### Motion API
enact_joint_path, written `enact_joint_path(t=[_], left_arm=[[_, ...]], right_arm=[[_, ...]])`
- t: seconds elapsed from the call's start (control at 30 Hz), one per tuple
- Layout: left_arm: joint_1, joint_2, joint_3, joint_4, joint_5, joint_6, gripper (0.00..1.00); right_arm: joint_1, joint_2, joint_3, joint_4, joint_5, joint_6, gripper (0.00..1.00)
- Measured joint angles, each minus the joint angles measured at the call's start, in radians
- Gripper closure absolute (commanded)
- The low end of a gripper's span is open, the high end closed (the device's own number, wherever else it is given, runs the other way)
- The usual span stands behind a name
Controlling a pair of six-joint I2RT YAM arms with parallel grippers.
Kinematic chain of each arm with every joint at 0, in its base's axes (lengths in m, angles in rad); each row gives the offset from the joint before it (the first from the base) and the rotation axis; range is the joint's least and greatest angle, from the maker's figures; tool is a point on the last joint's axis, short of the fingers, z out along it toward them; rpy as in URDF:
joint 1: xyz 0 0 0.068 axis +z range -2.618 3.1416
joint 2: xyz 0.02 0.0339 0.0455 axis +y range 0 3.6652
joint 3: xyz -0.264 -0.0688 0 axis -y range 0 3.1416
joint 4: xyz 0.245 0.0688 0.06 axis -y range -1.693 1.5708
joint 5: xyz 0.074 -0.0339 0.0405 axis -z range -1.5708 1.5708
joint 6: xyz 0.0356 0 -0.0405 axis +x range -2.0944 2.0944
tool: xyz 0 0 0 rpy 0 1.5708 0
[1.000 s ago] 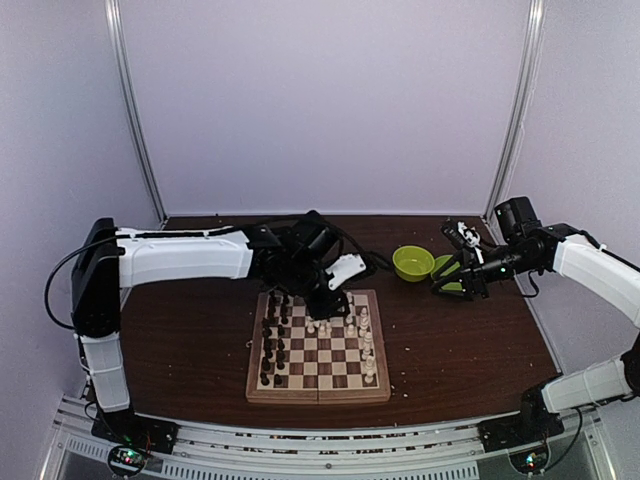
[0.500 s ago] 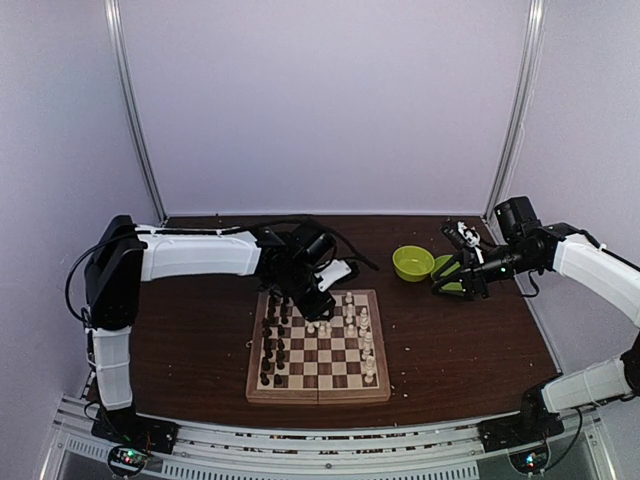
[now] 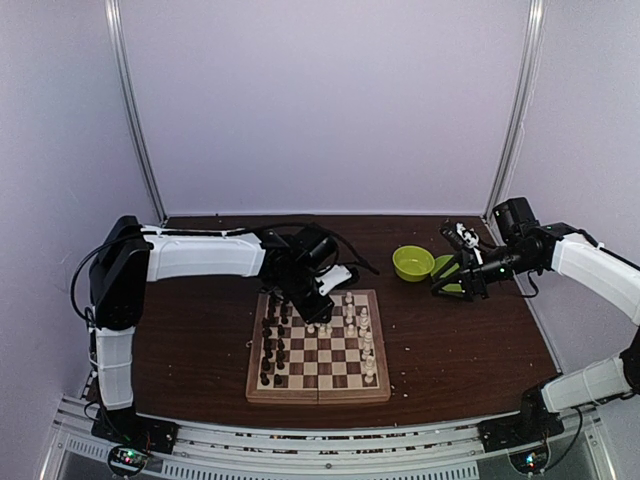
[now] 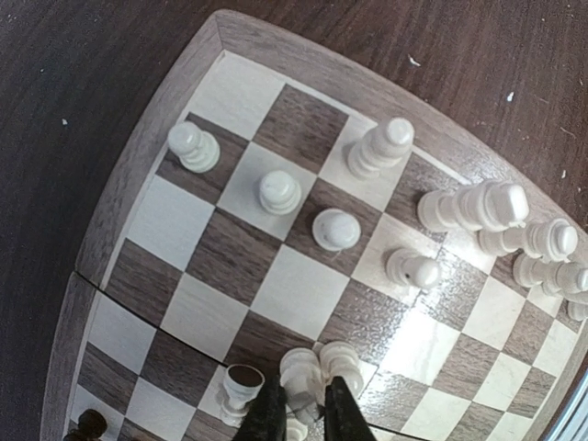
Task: Set up the chess pieces on the board
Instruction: Pick up the chess pile from the chessboard.
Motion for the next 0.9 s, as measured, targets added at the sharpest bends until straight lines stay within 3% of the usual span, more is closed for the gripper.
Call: enact_joint_path(t=[0.37, 0.6, 0.9], left_arm=[[0.005, 0.009, 0.014, -0.022, 0.013, -0.013, 0.86], [0.007, 0.017, 0.03, -0.04, 0.019, -0.017, 0.99], [0.006, -0.009, 0.018, -0.052, 0.02, -0.017, 1.0]], right_arm=[[0.0, 0.0, 0.002, -0.005, -0.004, -0.002, 0.53], [0.0, 0.0, 0.013, -0.007, -0.008, -0.002, 0.53], [0.0, 0.0, 0.013, -0.008, -0.015, -0.002, 0.53]])
